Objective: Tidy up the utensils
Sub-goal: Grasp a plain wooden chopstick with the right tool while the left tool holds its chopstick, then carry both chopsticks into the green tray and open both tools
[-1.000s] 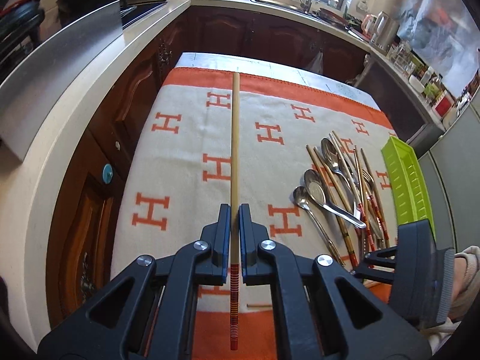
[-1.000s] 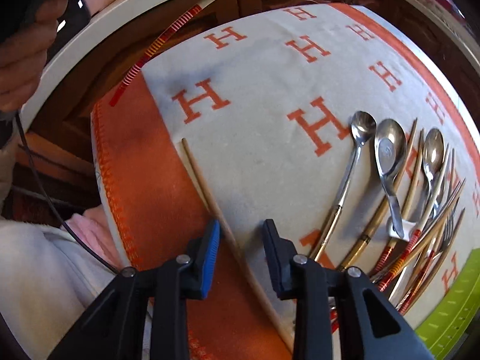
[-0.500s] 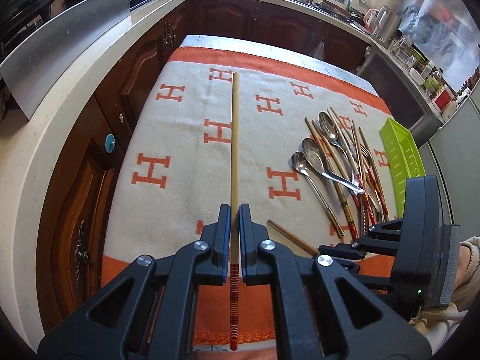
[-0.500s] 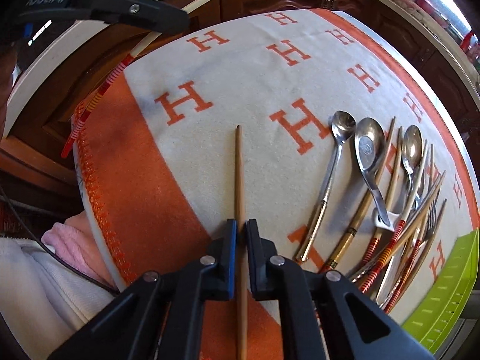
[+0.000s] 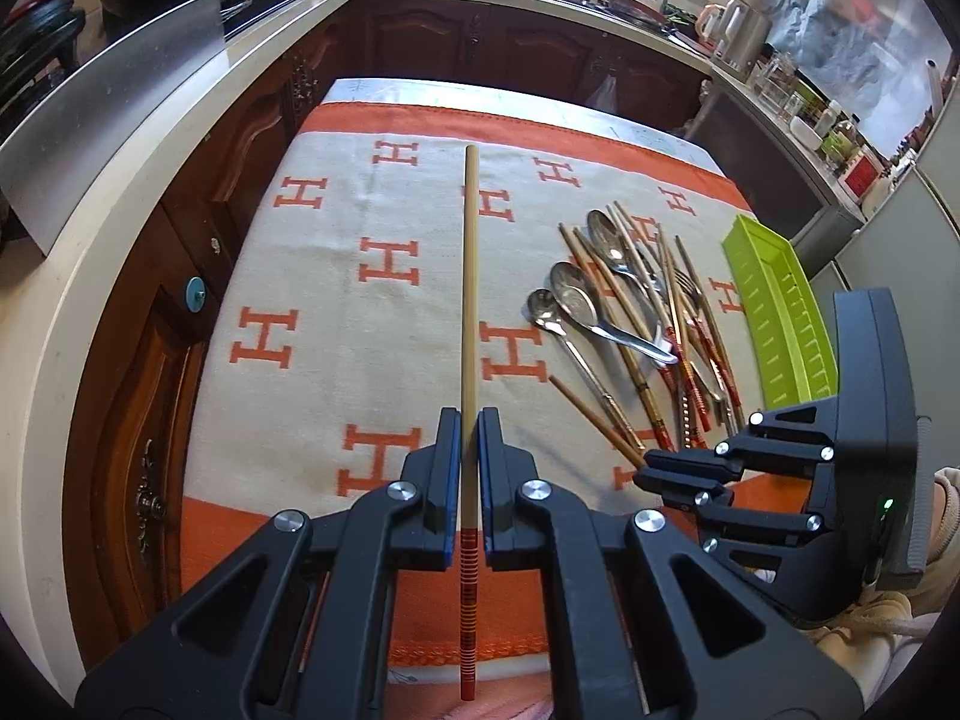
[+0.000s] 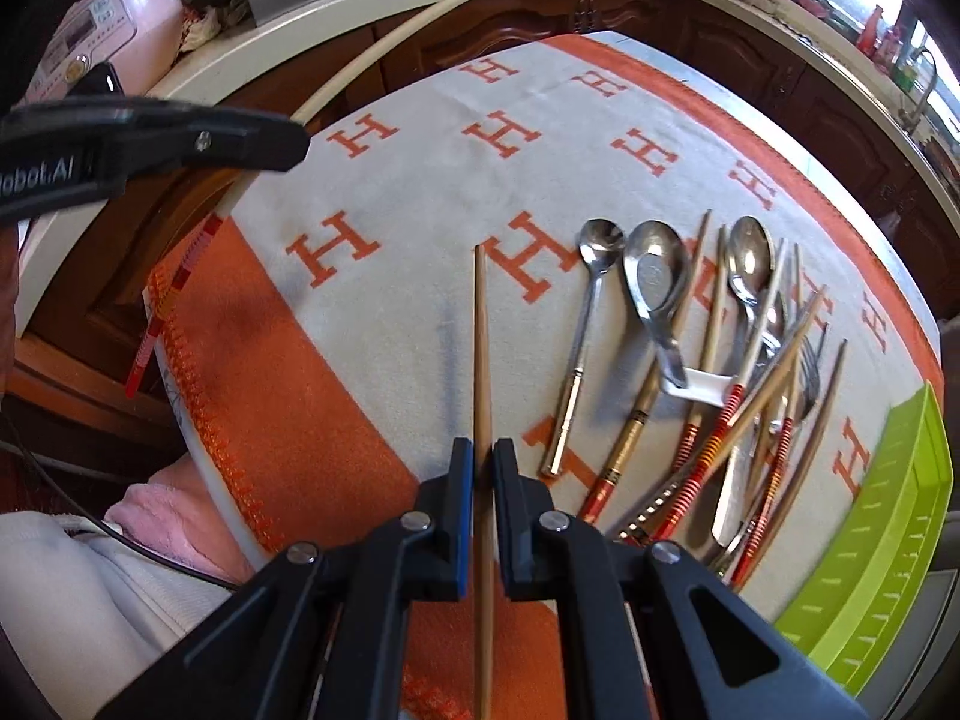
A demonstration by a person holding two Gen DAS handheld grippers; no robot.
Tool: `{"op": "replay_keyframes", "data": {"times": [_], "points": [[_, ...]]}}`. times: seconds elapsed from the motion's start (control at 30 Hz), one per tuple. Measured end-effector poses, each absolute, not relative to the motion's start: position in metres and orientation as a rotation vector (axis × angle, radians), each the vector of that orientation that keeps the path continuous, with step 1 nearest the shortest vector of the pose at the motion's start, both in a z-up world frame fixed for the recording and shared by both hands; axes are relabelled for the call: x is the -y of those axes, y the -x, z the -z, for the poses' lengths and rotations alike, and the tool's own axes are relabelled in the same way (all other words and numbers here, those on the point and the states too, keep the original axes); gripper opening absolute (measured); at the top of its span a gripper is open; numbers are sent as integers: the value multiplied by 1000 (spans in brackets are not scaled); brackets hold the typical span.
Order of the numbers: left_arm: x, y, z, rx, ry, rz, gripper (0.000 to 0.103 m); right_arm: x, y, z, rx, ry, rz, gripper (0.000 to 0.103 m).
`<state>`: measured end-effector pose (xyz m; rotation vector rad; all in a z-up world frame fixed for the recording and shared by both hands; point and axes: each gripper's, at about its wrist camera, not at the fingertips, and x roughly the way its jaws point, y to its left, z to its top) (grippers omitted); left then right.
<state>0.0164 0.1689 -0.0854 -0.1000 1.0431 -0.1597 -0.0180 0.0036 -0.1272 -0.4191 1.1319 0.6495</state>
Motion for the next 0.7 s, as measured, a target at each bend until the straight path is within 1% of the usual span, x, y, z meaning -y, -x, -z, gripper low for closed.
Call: {"op": "replay_keyframes", "data": {"times": [0.1,0.3,0.5,0.7], "points": [[-155,-15,81,-1046,91,189,4,13,17,115,-1122,359,-612,6],[-105,-23,70,-1050,51,289,4,80,5,84,-1113,131,-503,6],[-21,-49,57,-1066,10,428,4,178,-9,58,-1085,-112,-339,6],[70,-83,58,-1127,32,535,4,267,-29,61,-1080,-307,-157,6]]}}
